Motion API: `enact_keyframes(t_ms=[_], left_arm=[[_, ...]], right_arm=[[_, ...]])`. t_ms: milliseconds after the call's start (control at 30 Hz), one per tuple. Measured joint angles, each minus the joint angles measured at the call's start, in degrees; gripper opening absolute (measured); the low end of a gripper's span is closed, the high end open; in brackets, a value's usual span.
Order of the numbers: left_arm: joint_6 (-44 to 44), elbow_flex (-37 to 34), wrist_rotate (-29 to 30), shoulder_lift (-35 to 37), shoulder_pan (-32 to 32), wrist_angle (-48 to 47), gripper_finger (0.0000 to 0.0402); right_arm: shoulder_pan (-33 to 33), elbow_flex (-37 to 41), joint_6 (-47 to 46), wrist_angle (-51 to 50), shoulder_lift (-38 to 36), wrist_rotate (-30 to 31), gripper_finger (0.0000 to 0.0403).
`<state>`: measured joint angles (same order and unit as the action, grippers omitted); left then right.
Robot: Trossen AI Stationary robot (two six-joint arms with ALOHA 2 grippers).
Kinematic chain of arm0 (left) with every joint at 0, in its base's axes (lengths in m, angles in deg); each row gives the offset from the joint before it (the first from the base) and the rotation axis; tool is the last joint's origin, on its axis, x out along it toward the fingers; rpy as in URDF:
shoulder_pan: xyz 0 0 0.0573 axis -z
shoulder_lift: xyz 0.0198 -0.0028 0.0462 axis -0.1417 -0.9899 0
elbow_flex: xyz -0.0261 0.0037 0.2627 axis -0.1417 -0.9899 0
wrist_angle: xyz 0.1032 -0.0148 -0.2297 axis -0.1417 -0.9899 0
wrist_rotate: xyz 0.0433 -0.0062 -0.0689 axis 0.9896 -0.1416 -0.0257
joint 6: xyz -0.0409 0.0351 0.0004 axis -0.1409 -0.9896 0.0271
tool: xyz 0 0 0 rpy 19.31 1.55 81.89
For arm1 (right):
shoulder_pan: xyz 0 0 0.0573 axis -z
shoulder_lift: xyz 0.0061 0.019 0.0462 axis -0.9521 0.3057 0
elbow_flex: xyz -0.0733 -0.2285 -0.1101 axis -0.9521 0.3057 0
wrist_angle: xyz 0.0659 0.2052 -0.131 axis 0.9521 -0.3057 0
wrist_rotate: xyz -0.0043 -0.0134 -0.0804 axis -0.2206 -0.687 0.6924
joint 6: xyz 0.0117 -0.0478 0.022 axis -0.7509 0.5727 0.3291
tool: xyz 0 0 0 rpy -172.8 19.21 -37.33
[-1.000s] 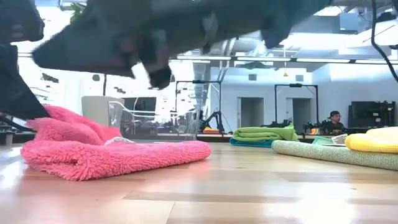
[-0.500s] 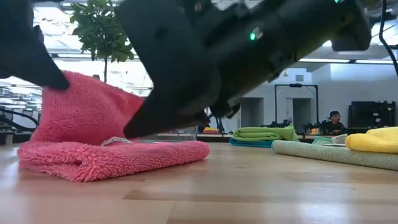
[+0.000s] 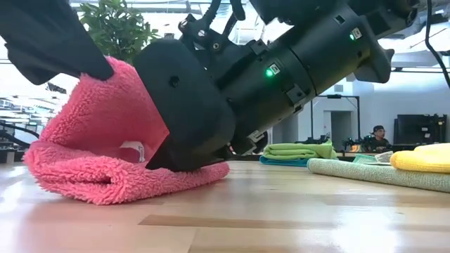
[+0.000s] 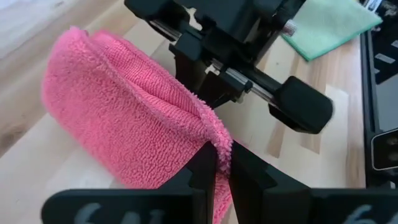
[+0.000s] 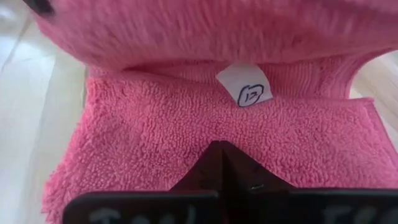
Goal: Fold microfiber towels
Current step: Fold the pink microfiber cloth
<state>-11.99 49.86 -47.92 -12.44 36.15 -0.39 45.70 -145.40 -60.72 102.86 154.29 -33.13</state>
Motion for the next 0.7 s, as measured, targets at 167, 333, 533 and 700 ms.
enact_keyframes(t_ms=[167,333,533,700], left_arm=[[0.2,0.0,-1.2,-1.3,-1.1,1.6,0.0029],[-2.5,0.0,-4.2,-4.6,-2.2,6.6,0.0029],[-1.3,0.0,-5.1,-5.7,-2.8,7.3,0.0029],[-1.0,0.0,-5.3,-5.8,-2.8,8.6,0.0029]], right_arm=[[0.0,0.0,0.0,0.1,0.0,-0.1,0.0017],[0.0,0.0,0.0,0.5,0.0,-0.2,0.0028],[0.0,0.0,0.1,0.1,0.0,-0.2,0.002],[0.0,0.0,0.2,-0.2,0.0,0.0,0.0025]])
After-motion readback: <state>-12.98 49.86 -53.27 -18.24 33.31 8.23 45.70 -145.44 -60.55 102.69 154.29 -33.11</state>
